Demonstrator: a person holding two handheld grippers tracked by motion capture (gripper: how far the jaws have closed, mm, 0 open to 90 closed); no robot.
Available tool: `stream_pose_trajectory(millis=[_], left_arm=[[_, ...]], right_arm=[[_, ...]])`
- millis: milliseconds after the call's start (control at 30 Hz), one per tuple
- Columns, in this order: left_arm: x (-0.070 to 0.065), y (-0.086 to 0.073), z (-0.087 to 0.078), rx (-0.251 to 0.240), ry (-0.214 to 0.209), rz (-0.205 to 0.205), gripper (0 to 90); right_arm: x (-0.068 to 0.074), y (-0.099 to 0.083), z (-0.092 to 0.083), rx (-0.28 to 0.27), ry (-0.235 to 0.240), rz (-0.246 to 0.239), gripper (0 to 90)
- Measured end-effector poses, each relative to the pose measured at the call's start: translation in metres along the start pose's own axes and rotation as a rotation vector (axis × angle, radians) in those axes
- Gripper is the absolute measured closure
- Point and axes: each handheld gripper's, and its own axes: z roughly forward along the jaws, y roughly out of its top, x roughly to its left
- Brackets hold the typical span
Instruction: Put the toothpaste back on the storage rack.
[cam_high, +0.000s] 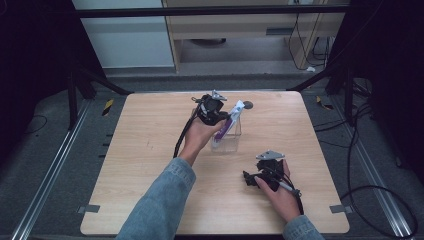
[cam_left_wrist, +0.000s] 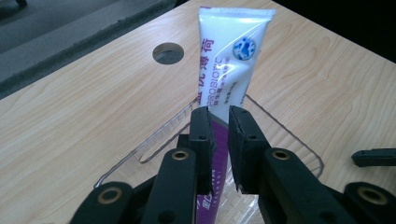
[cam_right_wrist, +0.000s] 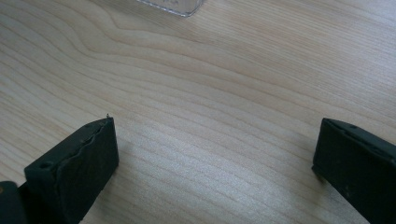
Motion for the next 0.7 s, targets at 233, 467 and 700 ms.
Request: stream_pose_trajectory(millis=[233, 467, 700], left_arm=[[-0.003, 0.0, -0.008, -0.03, -0.02, -0.002, 61.4], [-0.012, 0.001, -0.017, -0.043, -0.032, 0.013, 32.2], [-0.023, -0.003, -0.023, -0.043, -0.063, 0.061, 10.1]], right_arm=[[0.0, 0.0, 0.0, -0.001, 0.0, -0.001, 0.4], [0.0, 0.0, 0.0, -0.001, 0.001, 0.0, 0.4], [0.0, 0.0, 0.0, -0.002, 0.003, -0.002, 0.4]])
